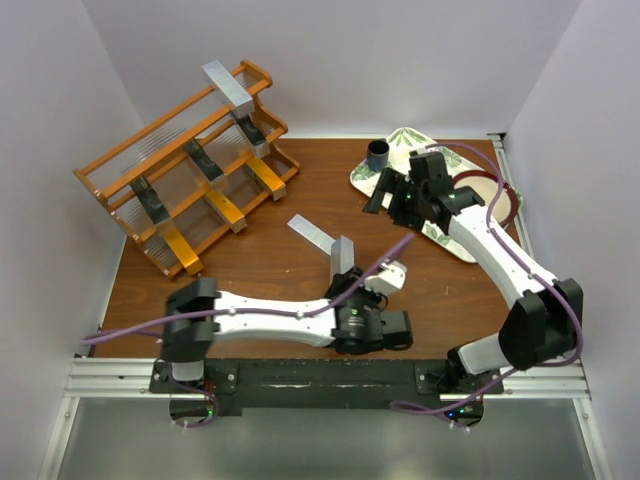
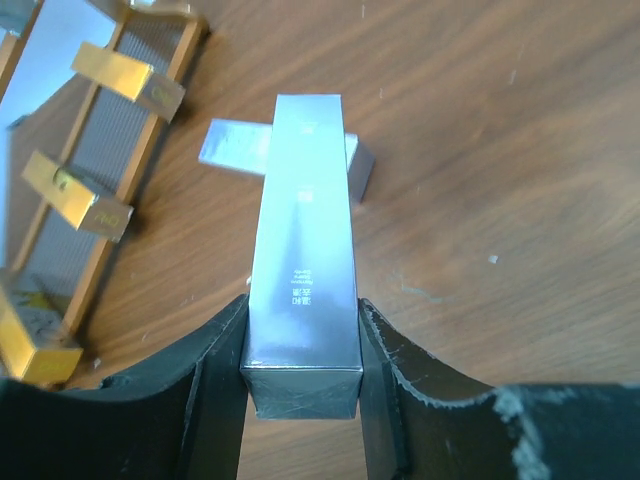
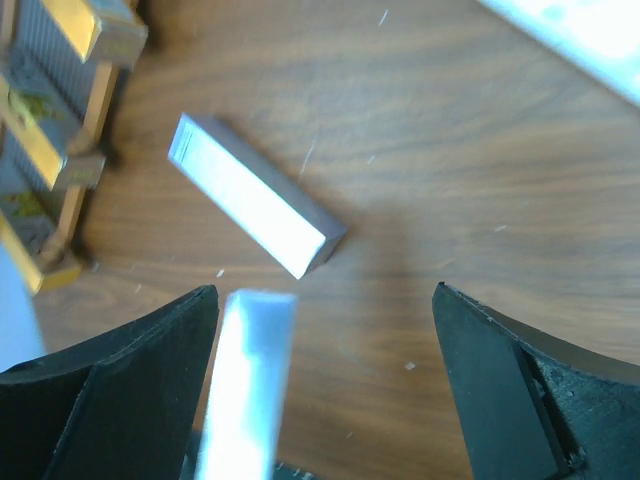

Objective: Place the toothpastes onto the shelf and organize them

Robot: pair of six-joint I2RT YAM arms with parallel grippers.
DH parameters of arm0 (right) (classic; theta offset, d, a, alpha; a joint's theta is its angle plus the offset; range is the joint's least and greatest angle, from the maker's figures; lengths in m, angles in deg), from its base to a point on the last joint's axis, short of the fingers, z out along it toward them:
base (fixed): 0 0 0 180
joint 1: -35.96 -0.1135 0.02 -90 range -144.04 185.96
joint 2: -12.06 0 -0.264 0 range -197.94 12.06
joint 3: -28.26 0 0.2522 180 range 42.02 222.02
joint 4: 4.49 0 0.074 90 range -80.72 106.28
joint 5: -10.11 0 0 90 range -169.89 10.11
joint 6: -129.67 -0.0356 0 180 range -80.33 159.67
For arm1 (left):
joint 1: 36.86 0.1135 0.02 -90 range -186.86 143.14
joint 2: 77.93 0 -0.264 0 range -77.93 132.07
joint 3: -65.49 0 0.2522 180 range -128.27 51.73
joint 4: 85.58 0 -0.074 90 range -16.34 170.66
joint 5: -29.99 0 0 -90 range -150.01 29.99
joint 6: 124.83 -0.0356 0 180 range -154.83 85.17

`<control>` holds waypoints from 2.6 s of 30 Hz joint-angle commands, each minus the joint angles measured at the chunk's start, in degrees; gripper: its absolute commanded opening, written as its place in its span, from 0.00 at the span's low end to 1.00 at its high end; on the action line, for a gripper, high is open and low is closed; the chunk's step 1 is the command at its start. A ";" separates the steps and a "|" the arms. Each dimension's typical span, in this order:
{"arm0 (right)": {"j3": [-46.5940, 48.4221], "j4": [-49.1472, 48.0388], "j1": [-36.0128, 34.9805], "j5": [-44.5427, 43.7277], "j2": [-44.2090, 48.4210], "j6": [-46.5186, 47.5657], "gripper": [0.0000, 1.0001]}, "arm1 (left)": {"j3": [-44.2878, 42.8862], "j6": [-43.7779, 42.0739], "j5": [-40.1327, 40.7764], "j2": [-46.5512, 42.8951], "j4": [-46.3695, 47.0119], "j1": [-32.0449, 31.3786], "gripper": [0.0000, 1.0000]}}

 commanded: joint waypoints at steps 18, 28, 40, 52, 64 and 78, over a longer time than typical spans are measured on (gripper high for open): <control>-6.58 -2.85 0.39 -23.49 18.27 11.45 0.99 | 4.71 -23.89 -8.12 -42.74 21.30 14.32 0.20; -9.57 -4.16 0.39 -23.14 18.54 13.74 0.98 | -1.90 -44.96 5.85 -47.05 38.32 17.75 0.19; -10.89 -4.60 0.39 -21.65 18.71 15.41 0.98 | -7.78 -44.85 -3.62 -36.51 38.80 44.08 0.17; -11.50 -5.13 0.39 -18.13 18.27 15.85 0.98 | -8.94 -33.13 -12.16 -24.91 39.05 62.30 0.17; -11.59 -5.39 0.39 -15.84 17.66 16.47 0.98 | -3.94 -32.51 -13.91 -20.59 45.37 66.09 0.18; -11.59 -5.39 0.39 -14.08 16.60 16.90 0.98 | -2.35 -32.43 -16.38 -16.99 48.54 69.17 0.20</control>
